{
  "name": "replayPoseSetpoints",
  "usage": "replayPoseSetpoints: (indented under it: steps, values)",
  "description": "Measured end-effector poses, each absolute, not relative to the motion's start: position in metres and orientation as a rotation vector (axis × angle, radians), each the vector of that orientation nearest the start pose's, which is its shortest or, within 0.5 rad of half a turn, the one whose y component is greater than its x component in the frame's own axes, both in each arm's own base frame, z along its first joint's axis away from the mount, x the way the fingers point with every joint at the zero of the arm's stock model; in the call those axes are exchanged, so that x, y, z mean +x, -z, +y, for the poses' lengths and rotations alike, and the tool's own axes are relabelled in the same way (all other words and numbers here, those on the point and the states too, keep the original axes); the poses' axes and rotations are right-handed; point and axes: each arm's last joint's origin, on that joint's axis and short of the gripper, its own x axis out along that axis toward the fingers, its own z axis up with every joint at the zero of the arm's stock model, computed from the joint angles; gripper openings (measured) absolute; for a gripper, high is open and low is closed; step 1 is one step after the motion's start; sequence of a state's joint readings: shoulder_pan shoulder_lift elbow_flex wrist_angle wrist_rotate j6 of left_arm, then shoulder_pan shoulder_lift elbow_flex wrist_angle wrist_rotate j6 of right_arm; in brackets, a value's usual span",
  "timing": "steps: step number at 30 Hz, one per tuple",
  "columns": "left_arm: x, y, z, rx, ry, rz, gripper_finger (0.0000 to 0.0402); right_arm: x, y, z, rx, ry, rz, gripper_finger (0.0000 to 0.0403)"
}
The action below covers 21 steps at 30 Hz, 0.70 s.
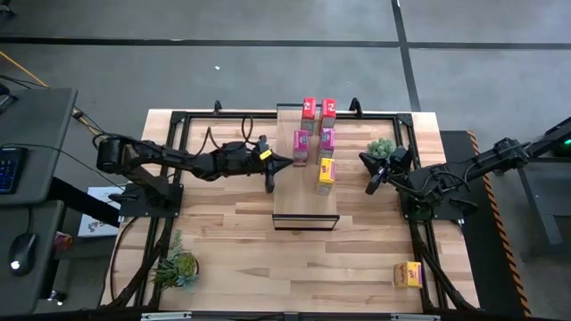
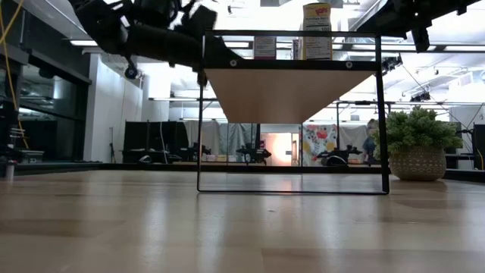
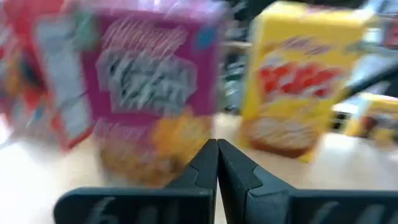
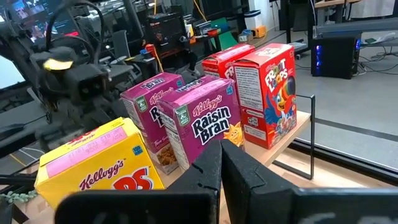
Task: Stack cereal on shelf
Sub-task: Put the purple cereal box on the shelf aligned with the purple cereal box, then put the yellow cereal box on the shelf aligned with the yellow cereal box
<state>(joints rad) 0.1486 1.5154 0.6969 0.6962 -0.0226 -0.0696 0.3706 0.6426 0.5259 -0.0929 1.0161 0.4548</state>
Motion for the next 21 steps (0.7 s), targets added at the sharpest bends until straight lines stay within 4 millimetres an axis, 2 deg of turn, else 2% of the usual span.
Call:
replayPoseSetpoints:
  steps: [5, 8, 13, 17, 21]
  values:
    - [0.293, -0.244, 0.04, 0.023, -0.027, 0.034, 0.0, 0.14, -0.275, 0.029, 0.306, 0.628, 0.026, 0.0]
    - [0.274, -0.251, 0.037, 0.085, -0.016, 0.014, 0.0, 0.14, -0.275, 0.029, 0.301, 0.611, 0.033, 0.0]
    - [0.232, -0.241, 0.024, 0.226, 0.0, -0.046, 0.0, 0.141, -0.275, 0.03, 0.271, 0.585, 0.051, 0.0]
    - [0.2, -0.233, 0.02, 0.224, -0.041, -0.14, 0.0, 0.141, -0.275, 0.03, 0.272, 0.579, 0.051, 0.0]
    - [0.181, -0.23, 0.02, 0.221, -0.117, -0.19, 0.0, 0.142, -0.278, 0.03, 0.288, 0.574, 0.028, 0.0012]
